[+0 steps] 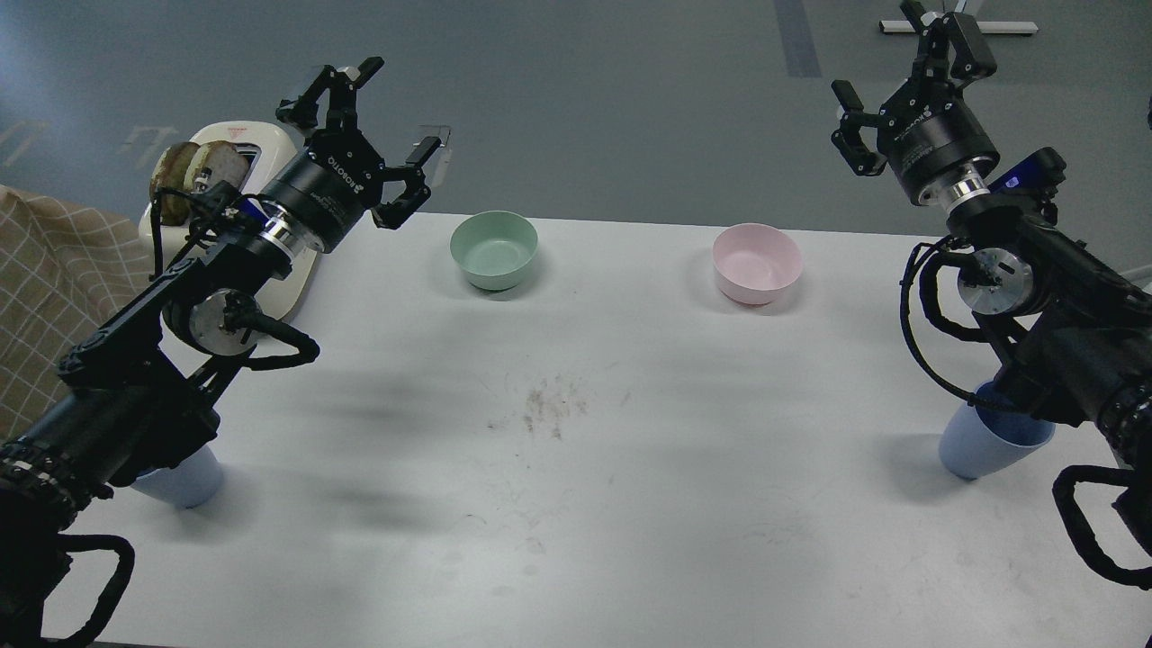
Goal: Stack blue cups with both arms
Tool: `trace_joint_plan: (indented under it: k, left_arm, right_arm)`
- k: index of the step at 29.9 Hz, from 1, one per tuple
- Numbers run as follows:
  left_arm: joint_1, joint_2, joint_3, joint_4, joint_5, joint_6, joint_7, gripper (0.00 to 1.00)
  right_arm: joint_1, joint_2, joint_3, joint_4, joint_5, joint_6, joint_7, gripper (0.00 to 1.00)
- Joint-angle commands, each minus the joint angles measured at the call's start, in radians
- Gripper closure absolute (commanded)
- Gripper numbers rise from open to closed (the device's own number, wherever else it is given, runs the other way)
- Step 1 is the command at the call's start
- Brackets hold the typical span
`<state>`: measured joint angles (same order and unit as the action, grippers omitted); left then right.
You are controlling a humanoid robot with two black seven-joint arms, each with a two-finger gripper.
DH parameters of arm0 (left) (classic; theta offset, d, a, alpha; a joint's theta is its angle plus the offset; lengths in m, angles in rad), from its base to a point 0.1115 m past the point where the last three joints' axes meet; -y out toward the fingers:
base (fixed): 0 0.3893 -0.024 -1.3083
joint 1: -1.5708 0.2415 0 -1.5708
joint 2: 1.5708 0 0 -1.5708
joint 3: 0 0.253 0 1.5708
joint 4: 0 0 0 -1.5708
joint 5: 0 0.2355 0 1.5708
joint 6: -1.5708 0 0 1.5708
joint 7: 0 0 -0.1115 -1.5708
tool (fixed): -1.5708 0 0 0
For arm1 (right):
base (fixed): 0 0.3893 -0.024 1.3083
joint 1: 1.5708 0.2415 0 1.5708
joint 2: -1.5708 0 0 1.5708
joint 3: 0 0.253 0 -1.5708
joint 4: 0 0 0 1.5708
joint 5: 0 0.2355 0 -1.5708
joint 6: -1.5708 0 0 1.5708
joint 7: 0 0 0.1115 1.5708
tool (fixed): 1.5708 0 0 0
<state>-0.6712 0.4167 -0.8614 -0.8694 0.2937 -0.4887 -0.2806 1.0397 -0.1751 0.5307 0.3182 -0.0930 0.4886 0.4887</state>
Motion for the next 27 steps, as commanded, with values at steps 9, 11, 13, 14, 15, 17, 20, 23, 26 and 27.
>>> trace_joint_plan:
  k: [9,11,13,14,15,17,20,23,26,27]
  left_arm:
    - [0.005,0.04,-0.002,-0.046,0.101,0.0,0.0,0.02]
    - [0.015,0.043,-0.002,-0.051,0.102,0.0,0.0,0.02]
    - [0.016,0.045,-0.002,-0.051,0.102,0.0,0.0,0.02]
    - [0.016,0.045,-0.002,-0.051,0.104,0.0,0.0,0.02]
    - [0.016,0.045,-0.002,-0.051,0.104,0.0,0.0,0.02]
    - [0.016,0.043,-0.002,-0.053,0.107,0.0,0.0,0.02]
    - [0.016,0.043,-0.002,-0.053,0.107,0.0,0.0,0.02]
    - [0.018,0.042,-0.001,-0.051,0.11,0.0,-0.002,0.02]
    - [0.016,0.039,-0.002,-0.051,0.11,0.0,-0.002,0.02]
    - [0.016,0.037,-0.002,-0.051,0.11,0.0,-0.002,0.02]
  right_arm:
    - [0.01,-0.006,-0.005,0.002,-0.004,0.0,0.0,0.0]
    - [0.01,-0.007,-0.005,0.002,-0.004,0.0,0.0,0.0]
    - [0.01,-0.007,-0.005,0.002,-0.004,0.0,0.0,0.0]
    - [0.01,-0.006,-0.005,0.002,-0.004,0.0,0.0,0.0]
    - [0.008,-0.006,-0.005,0.002,-0.004,0.0,0.0,0.0]
    - [0.007,-0.003,-0.005,0.002,-0.004,0.0,0.0,0.0]
    - [0.003,0.0,-0.005,0.002,-0.004,0.0,0.0,0.0]
    - [0.002,0.003,-0.005,0.002,-0.004,0.0,0.0,0.0]
    - [0.002,0.003,-0.005,0.002,-0.004,0.0,0.0,0.0]
    - [0.002,0.003,-0.005,0.002,-0.004,0.0,0.0,0.0]
